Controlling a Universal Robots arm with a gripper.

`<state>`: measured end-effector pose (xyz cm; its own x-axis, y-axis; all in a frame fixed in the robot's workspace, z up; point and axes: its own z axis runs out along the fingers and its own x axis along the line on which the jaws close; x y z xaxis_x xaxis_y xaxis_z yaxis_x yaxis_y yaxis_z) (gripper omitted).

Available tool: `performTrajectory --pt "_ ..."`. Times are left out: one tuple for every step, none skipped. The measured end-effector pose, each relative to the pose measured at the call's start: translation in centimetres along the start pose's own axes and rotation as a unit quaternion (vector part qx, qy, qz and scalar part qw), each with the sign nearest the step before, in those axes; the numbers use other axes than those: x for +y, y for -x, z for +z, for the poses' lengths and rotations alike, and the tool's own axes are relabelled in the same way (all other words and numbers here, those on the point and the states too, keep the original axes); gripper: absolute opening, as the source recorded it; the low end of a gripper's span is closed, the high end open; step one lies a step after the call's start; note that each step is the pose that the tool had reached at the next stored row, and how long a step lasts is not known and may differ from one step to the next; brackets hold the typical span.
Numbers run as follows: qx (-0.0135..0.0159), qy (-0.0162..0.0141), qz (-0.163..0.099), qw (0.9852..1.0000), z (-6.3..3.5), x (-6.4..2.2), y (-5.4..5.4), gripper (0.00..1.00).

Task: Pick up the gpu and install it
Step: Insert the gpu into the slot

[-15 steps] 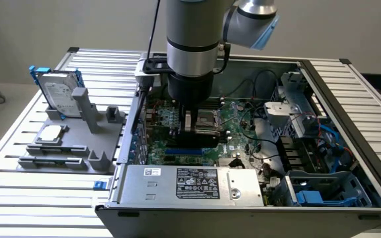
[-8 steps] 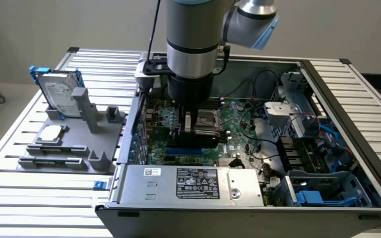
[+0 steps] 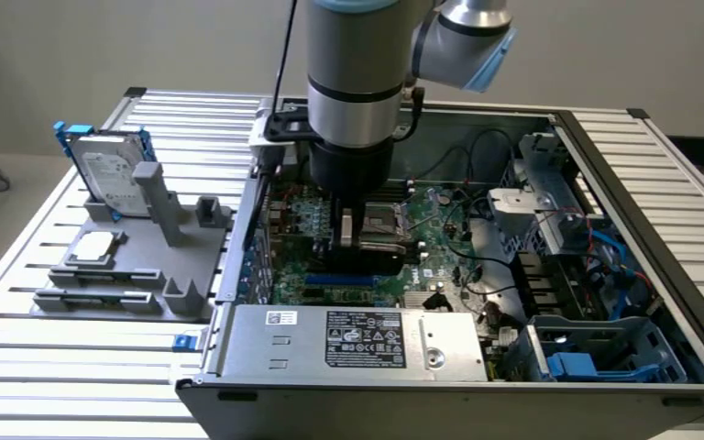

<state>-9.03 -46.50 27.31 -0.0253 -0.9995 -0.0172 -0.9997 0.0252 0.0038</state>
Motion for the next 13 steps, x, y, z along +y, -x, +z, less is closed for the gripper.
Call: performTrajectory --pt "0.0000 0.0000 0.000 1.0000 0.04 0.01 0.00 0.26" --pt "0.0000 0.0000 0.000 1.0000 0.09 0.03 0.00 0.26" --pt "0.0000 0.0000 0.000 1.0000 0.12 0.04 -0.01 0.26" --pt "-0.0001 0.0000 0.000 1.0000 0.17 0.05 -0.01 0.26" --pt "-0.0001 0.0000 0.000 1.0000 0.21 0.07 -0.01 0.26" --pt "-0.0002 0.0000 0.000 1.0000 0.25 0.09 -0.01 0.26" --pt "-0.0003 0.0000 0.000 1.0000 0.30 0.10 -0.01 0.26" --pt "-0.0004 0.0000 0.000 1.0000 0.35 0.12 0.00 0.26" --pt "-0.0004 0.0000 0.000 1.0000 0.40 0.13 0.00 0.26" --pt "-0.0004 0.0000 0.000 1.0000 0.45 0.14 0.00 0.26" --pt "-0.0005 0.0000 0.000 1.0000 0.51 0.16 0.01 0.26" --pt "-0.0005 0.0000 0.000 1.0000 0.56 0.16 0.01 0.26" --pt "-0.0005 0.0000 0.000 1.0000 0.61 0.17 0.01 0.26"
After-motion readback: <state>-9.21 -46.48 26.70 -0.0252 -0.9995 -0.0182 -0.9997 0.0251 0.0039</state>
